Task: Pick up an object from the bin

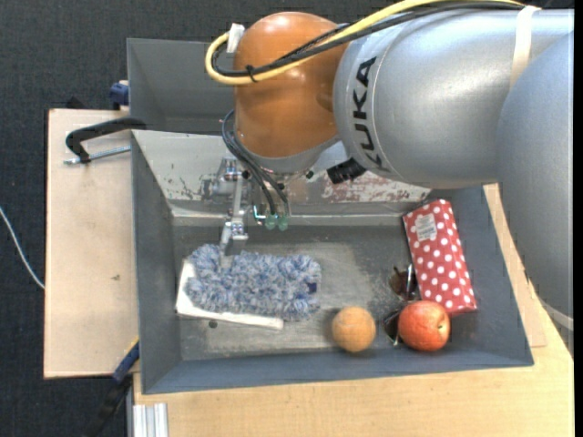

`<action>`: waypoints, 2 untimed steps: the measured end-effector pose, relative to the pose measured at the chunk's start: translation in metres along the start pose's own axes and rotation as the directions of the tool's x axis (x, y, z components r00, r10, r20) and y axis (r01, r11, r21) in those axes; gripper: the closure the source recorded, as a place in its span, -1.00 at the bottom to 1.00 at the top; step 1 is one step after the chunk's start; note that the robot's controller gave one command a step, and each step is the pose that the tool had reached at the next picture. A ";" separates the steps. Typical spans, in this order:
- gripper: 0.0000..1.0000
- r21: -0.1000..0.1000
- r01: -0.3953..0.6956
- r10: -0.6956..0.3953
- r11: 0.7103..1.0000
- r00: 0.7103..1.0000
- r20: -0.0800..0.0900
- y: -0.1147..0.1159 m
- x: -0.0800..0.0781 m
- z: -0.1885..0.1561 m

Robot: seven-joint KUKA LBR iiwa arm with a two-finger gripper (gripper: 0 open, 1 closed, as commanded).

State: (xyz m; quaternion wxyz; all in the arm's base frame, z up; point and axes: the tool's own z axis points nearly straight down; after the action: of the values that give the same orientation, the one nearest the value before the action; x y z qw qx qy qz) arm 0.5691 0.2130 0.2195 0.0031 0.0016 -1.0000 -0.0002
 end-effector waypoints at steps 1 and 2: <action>-1.00 -0.002 -0.003 0.003 1.000 1.000 0.008 -0.001 -0.002 -0.005; -1.00 -0.001 0.085 -0.085 0.996 0.996 0.011 -0.025 -0.001 0.057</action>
Offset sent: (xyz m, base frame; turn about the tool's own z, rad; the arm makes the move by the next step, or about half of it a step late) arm -0.0021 -0.0628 -0.1495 -0.2045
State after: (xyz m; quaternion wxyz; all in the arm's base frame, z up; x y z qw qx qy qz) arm 0.5703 0.1875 0.1624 -0.0025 0.0440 -0.9990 -0.0011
